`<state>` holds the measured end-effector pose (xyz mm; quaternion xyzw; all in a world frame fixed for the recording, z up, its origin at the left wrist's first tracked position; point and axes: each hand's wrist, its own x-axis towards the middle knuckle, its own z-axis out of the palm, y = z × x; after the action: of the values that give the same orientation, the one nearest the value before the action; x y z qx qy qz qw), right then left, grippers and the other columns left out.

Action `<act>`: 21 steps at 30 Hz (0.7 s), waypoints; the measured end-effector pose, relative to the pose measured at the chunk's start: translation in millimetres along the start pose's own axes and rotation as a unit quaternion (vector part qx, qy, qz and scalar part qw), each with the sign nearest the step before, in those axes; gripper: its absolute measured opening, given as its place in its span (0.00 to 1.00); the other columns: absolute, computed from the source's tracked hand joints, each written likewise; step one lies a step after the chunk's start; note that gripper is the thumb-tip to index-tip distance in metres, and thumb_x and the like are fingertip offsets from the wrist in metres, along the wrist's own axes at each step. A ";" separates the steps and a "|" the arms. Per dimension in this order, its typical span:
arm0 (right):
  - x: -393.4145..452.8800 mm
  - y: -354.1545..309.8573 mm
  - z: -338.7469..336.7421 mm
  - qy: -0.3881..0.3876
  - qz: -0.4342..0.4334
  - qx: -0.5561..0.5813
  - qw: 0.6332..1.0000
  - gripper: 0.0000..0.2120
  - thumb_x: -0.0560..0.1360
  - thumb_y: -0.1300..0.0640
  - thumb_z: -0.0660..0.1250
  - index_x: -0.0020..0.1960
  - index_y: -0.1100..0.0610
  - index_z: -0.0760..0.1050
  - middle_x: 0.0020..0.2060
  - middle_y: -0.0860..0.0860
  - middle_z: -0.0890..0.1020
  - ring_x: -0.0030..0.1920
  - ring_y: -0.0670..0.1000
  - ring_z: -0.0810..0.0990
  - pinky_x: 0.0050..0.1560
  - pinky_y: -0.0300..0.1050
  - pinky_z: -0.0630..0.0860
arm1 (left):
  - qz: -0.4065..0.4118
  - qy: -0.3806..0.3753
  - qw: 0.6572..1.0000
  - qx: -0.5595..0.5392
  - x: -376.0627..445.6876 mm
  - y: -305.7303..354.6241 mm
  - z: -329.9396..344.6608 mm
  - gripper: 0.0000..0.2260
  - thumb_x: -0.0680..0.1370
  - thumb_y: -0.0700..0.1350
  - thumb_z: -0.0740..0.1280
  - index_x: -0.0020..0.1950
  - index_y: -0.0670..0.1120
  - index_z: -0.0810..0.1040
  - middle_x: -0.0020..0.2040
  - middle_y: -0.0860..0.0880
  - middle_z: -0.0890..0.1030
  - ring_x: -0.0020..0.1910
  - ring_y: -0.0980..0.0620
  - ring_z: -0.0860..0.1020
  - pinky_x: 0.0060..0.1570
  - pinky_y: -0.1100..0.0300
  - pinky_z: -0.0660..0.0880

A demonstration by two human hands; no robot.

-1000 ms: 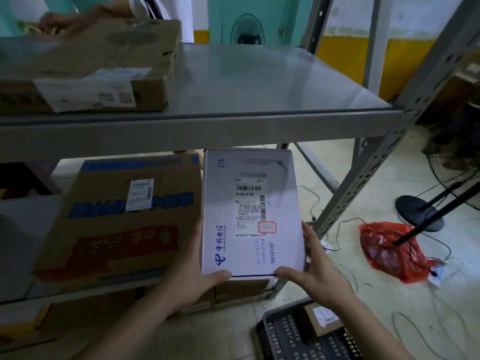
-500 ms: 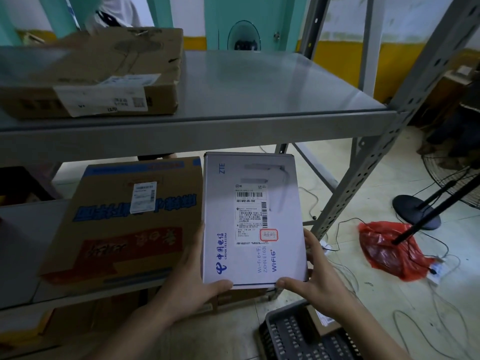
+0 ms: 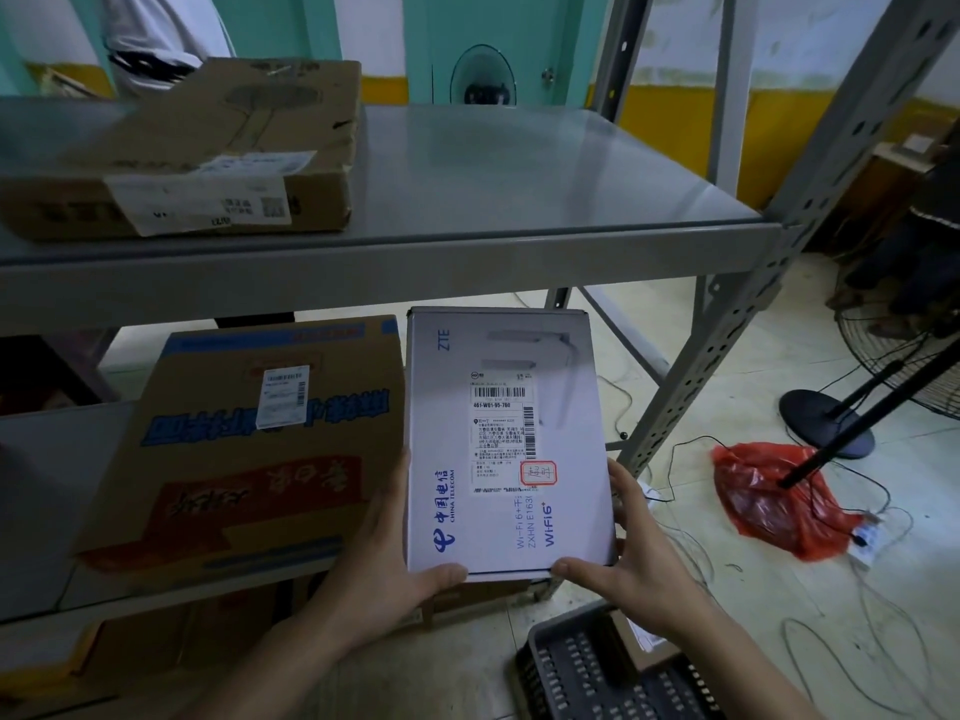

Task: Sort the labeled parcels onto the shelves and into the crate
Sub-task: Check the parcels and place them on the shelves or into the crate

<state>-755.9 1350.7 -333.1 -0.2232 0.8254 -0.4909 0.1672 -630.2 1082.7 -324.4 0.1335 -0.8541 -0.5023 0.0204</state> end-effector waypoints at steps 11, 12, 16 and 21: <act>-17.0 -0.3 -8.0 0.024 0.001 -0.005 1.000 0.54 0.62 0.50 0.84 0.76 0.37 0.53 0.62 0.24 0.70 0.63 0.35 0.73 0.55 0.38 0.80 | 0.024 -0.020 0.999 0.006 0.7 8.1 3.8 0.56 0.66 0.56 0.80 0.74 0.73 0.37 0.77 0.62 0.57 0.72 0.62 0.63 0.70 0.52 0.66; -21.2 0.9 -8.5 0.029 0.001 -0.005 1.000 0.54 0.61 0.49 0.84 0.76 0.37 0.53 0.62 0.24 0.69 0.63 0.35 0.74 0.54 0.38 0.80 | 0.028 -0.024 0.999 0.005 -0.6 8.1 4.9 0.57 0.66 0.57 0.80 0.74 0.73 0.38 0.77 0.63 0.57 0.73 0.62 0.63 0.71 0.52 0.66; -44.4 14.4 -12.1 0.051 0.023 0.006 0.998 0.56 0.60 0.48 0.84 0.77 0.38 0.53 0.64 0.25 0.69 0.62 0.37 0.75 0.52 0.35 0.79 | 0.040 -0.053 0.998 0.020 -4.2 5.3 17.2 0.58 0.64 0.59 0.81 0.75 0.72 0.38 0.78 0.65 0.54 0.73 0.65 0.61 0.69 0.57 0.65; -83.3 30.4 -15.6 0.088 0.048 0.021 0.995 0.57 0.60 0.50 0.85 0.78 0.41 0.53 0.68 0.31 0.70 0.64 0.36 0.74 0.53 0.28 0.74 | 0.057 -0.108 0.992 0.041 -9.8 10.0 37.2 0.57 0.64 0.61 0.79 0.75 0.72 0.37 0.75 0.69 0.54 0.69 0.73 0.61 0.66 0.60 0.67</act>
<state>-699.6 1419.2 -348.1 -0.1361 0.8363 -0.5169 0.1222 -629.2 1121.5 -333.2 0.0309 -0.8775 -0.4761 -0.0487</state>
